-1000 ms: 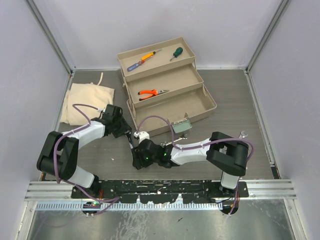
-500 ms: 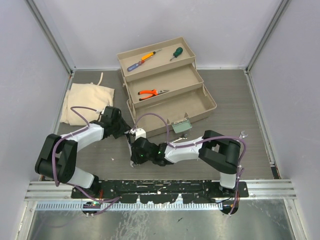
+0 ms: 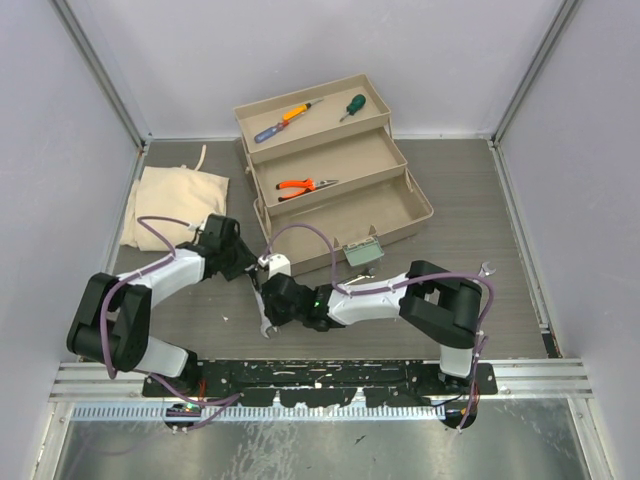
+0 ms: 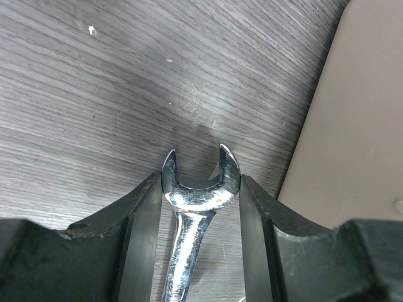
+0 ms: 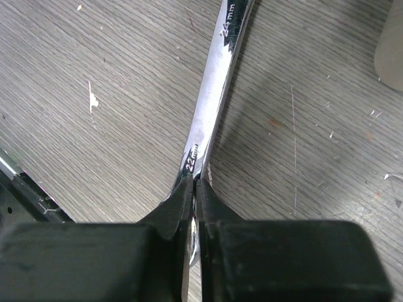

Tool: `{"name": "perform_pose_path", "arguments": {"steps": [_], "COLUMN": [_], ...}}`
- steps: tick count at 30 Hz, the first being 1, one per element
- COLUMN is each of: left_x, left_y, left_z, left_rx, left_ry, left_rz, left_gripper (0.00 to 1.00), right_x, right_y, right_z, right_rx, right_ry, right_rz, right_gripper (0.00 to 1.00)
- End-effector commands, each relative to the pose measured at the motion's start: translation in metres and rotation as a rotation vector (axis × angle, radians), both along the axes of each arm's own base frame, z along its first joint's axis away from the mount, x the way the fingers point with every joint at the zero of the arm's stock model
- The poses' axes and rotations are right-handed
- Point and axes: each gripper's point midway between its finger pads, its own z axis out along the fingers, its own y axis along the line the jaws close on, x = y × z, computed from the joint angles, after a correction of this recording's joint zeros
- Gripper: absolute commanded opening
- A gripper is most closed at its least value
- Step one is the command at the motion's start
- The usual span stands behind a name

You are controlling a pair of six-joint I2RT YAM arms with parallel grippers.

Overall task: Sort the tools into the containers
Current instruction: Pick up the wrench from the center of the board.

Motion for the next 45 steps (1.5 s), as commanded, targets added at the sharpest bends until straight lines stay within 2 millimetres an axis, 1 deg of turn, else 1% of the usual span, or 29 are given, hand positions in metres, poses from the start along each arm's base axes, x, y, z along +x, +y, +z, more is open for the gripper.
{"name": "perform_pose_path", "arguments": {"steps": [1, 7, 9, 11, 14, 15, 17, 20, 24, 28, 31, 39, 45], "left_x": [-0.01, -0.014, -0.014, -0.014, -0.013, -0.012, -0.01, -0.005, 0.0, 0.002, 0.001, 0.0, -0.001], "left_y": [0.001, 0.006, 0.005, 0.004, 0.003, 0.003, 0.003, 0.003, 0.004, 0.005, 0.005, 0.007, 0.007], "left_z": [0.004, -0.006, -0.007, -0.008, -0.009, -0.009, -0.007, -0.002, 0.004, 0.005, 0.004, 0.004, 0.004], "left_rx": [-0.021, -0.032, -0.037, -0.047, -0.065, -0.071, -0.079, -0.095, -0.121, -0.156, -0.174, -0.179, -0.194], "left_ry": [0.031, 0.032, 0.028, 0.022, 0.008, 0.003, -0.02, -0.052, -0.099, -0.137, -0.153, -0.166, -0.174], "left_rz": [0.004, 0.009, 0.007, 0.008, 0.015, 0.019, 0.026, 0.045, 0.079, 0.121, 0.144, 0.159, 0.167], "left_gripper": [0.29, 0.29, 0.29, 0.28, 0.28, 0.27, 0.27, 0.26, 0.25, 0.25, 0.25, 0.25, 0.24], "right_x": [-0.006, -0.002, -0.002, -0.005, -0.013, -0.014, -0.022, -0.027, -0.029, -0.031, -0.033, -0.035, -0.031], "right_y": [-0.026, -0.039, -0.04, -0.038, -0.033, -0.034, -0.036, -0.04, -0.04, -0.033, -0.028, -0.013, -0.01], "right_z": [-0.029, -0.018, -0.016, -0.015, -0.018, -0.021, -0.024, -0.024, -0.018, -0.012, -0.011, -0.018, -0.028], "right_rx": [-0.14, -0.127, -0.122, -0.113, -0.097, -0.099, -0.093, -0.081, -0.054, -0.018, -0.002, 0.007, -0.014], "right_ry": [0.014, -0.014, -0.017, -0.004, 0.034, 0.044, 0.086, 0.11, 0.121, 0.13, 0.142, 0.169, 0.167], "right_rz": [-0.004, -0.046, -0.049, -0.034, -0.011, -0.017, -0.008, -0.018, -0.023, -0.01, 0.009, 0.026, 0.014], "right_gripper": [0.16, 0.41, 0.48, 0.51, 0.51, 0.51, 0.51, 0.51, 0.51, 0.51, 0.51, 0.43, 0.4]}}
